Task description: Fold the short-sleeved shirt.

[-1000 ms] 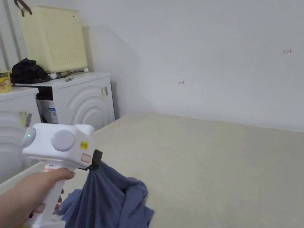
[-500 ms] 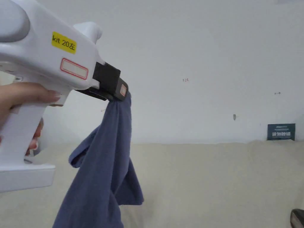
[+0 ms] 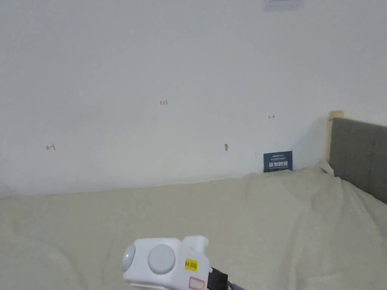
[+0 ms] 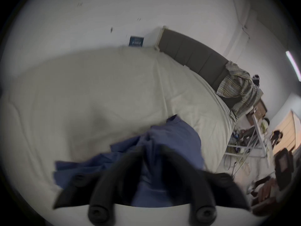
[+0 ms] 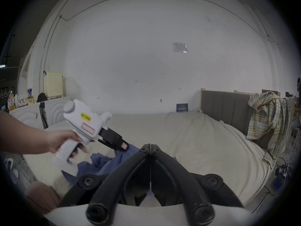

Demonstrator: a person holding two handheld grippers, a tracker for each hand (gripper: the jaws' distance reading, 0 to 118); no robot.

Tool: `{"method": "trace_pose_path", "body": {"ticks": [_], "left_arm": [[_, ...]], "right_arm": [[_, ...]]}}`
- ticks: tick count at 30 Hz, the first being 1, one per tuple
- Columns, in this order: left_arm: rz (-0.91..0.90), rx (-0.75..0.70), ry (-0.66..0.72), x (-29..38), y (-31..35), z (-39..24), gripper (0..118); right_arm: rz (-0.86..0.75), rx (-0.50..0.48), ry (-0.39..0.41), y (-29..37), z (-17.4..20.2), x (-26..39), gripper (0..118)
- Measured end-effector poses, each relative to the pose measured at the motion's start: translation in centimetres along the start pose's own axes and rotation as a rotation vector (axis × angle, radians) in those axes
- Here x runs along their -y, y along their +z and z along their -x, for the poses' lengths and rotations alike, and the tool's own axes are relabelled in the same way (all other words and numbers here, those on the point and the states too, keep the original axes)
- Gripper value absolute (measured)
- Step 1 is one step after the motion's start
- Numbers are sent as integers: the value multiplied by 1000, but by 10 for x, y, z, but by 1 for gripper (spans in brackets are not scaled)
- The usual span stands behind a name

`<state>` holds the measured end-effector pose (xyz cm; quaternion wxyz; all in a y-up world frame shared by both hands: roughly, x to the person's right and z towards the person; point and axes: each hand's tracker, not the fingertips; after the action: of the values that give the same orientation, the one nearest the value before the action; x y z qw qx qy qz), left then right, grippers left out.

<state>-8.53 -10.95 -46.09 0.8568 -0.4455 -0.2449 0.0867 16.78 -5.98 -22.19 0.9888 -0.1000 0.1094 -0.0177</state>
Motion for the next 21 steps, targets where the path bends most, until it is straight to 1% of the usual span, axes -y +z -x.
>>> {"method": "trace_pose_path", "body": {"ticks": [2,3,4,5,7,8,10,12,14,15,16,17,18,19,20,21], "left_arm": [[-29,31,54,11,-12,13,96],[-43,52,60,15,-17,17,118],[-117,68,45,15,-10,15,114],[-108,41,43,17,-7,16,114],[-179,-6,21,14,19,9,114],[-202,-19,14,11,32,9,114],[-261,-11,42,0,67,18,114],[-324,13,57,-4,109,19,114],[-476,-13,26,-1,155,26,114],[-537,-7,3,7,180,26,112],[-586,-13,-14,17,202,27,104],[-629,-22,-32,33,222,2,93],[-629,-62,-43,50,239,-7,76],[-656,-110,-47,67,253,-14,42],[-726,-207,-66,90,264,-24,6],[-800,-333,-80,114,272,-35,0]], "right_arm": [[27,9,13,-1,-2,6,0],[35,11,18,-2,-3,9,0],[42,13,24,-3,-3,11,0],[49,18,28,-5,-3,13,0],[63,26,23,-10,-4,14,0],[71,29,9,-13,-4,13,0],[85,23,-32,-17,-3,6,0],[77,2,-56,-18,-1,0,0],[56,-11,-55,-19,1,-5,0],[40,-14,-42,-19,4,-8,0],[29,-15,-30,-19,6,-10,0],[21,-17,-15,-18,8,-13,0],[12,-17,-5,-17,10,-16,0],[2,-17,2,-17,12,-18,0],[-15,-17,3,-15,13,-20,0],[-44,-23,1,-13,15,-21,0]]}}
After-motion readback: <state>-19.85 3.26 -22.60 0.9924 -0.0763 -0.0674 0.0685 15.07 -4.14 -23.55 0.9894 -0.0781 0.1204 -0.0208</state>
